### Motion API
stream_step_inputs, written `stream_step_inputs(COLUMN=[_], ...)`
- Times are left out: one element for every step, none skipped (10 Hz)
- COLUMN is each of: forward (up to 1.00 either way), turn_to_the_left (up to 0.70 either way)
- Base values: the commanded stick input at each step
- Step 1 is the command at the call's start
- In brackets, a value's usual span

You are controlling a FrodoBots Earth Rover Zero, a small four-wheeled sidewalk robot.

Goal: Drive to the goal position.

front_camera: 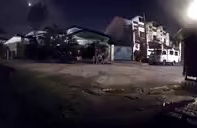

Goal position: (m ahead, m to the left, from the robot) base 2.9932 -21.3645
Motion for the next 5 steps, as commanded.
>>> stream_step_inputs(forward=[0.00, 0.00, 0.00, 0.00, 0.00], turn_to_the_left=[0.00, 0.00, 0.00, 0.00, -0.16])
